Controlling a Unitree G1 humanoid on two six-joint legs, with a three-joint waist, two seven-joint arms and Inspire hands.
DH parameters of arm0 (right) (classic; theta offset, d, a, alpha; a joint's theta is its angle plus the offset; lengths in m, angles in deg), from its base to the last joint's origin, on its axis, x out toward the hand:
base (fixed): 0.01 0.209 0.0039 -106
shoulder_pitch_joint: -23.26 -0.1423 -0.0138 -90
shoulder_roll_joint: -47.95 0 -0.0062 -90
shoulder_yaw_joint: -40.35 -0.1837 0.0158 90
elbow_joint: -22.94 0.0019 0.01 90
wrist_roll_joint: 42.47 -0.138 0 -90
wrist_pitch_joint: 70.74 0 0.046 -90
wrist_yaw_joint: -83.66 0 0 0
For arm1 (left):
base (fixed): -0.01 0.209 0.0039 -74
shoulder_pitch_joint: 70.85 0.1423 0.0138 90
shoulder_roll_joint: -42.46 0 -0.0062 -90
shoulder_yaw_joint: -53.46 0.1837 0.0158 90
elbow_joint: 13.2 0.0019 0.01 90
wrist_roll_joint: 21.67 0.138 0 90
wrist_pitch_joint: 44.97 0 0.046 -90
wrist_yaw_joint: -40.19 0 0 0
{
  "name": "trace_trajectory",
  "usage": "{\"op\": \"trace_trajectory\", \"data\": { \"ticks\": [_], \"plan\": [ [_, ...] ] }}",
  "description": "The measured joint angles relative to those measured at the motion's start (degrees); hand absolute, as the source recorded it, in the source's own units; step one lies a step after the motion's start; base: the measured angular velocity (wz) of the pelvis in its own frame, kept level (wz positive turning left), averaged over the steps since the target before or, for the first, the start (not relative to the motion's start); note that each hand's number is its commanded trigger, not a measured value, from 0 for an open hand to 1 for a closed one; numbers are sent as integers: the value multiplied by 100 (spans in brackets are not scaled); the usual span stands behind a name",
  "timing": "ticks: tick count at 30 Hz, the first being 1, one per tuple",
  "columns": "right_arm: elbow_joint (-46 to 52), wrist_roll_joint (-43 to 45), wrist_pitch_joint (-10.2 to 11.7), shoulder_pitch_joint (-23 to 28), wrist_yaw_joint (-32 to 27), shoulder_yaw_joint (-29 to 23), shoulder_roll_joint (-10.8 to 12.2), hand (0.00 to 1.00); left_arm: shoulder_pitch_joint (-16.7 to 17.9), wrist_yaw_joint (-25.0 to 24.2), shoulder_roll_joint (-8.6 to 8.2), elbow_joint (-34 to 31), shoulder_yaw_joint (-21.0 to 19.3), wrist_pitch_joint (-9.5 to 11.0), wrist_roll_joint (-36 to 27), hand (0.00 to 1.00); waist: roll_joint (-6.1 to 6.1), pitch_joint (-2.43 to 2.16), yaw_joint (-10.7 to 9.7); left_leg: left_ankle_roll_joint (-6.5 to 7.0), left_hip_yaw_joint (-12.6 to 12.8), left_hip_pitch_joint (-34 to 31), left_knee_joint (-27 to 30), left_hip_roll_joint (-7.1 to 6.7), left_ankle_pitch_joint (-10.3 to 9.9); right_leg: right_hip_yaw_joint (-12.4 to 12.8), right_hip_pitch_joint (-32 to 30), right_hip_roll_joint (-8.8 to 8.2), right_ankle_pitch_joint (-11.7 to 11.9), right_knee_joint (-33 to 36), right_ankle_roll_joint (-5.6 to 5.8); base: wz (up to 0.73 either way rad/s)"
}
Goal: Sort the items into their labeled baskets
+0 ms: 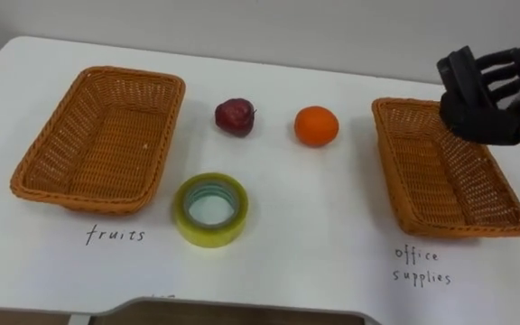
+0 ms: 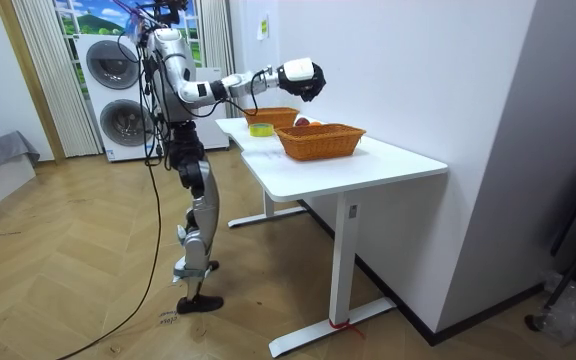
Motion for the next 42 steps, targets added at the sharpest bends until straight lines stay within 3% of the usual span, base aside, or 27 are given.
{"op": "trace_trajectory", "data": {
  "ticks": [9,20,21,22,23,24,42],
  "plan": [
    [-196,-115,13,171,-41,0,0,100,52,42,-8,25,-4,-95,14,0,27,17,-23,-1,8,-19,-14,1,-1,5,-7,1,0,-2,0,0],
    [-517,-105,10,171,-70,59,7,100,59,124,-29,-34,0,-184,14,0,38,-6,44,-1,19,-2,0,2,-1,22,-19,2,0,-1,0,0],
    [-620,-98,10,171,-65,59,8,93,64,128,-29,-53,2,-194,14,0,40,-7,49,-1,18,9,0,2,-1,23,-18,2,0,0,0,0],
    [-670,-88,9,171,-55,59,9,44,69,128,-29,-68,2,-200,14,0,40,-7,49,-1,18,12,-1,2,-1,23,-18,2,0,1,0,0],
    [-753,-81,8,172,-44,59,16,27,72,128,-30,-90,2,-203,15,0,41,-8,48,-1,19,13,-2,2,-1,23,-20,1,0,1,0,0],
    [-817,-65,6,172,-32,62,23,0,67,129,-30,-101,1,-203,12,0,41,-8,54,-1,22,17,-5,2,0,26,-24,1,0,1,0,0],
    [-838,94,8,172,6,234,25,0,34,159,-86,-192,1,-201,0,0,31,-15,64,-1,37,44,-11,3,-1,41,-20,4,0,3,0,0]
  ]
}}
